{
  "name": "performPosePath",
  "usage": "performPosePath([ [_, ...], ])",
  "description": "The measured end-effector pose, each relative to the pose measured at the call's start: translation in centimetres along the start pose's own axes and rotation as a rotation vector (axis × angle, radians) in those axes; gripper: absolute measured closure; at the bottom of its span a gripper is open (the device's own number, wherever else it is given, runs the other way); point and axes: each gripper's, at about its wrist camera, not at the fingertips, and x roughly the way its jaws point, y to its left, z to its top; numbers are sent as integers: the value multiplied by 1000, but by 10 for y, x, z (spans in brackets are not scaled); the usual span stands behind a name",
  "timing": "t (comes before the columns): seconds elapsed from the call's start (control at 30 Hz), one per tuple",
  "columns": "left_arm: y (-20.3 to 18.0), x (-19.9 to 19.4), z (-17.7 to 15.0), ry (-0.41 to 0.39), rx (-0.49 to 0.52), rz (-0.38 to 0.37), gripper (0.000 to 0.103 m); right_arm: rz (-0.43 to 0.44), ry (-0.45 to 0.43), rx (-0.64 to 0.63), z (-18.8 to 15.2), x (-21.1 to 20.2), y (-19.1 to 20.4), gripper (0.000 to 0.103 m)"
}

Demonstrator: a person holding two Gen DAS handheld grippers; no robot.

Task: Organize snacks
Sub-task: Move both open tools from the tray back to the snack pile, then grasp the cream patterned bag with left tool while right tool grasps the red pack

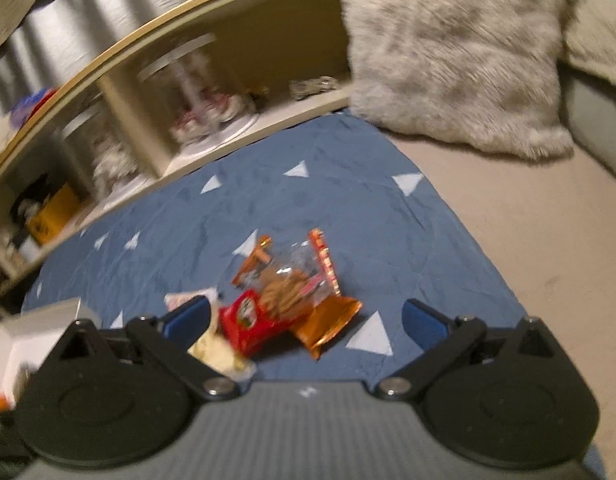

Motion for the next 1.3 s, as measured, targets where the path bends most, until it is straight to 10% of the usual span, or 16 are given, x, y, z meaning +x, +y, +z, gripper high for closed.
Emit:
performPosePath([
  [0.3,-20,40,4,-33,47,-9,0,126,-1,331,14,30,-30,23],
  [0.63,-21,73,10,-15,2,48,0,133,41,326,17,60,-37,42],
  [0.8,-18,85,10,21,-5,76,0,135,64,249,19,57,-31,73],
  [1.3,4,78,12,40,-104,64,7,93,236,153,-5,10,-20,76],
])
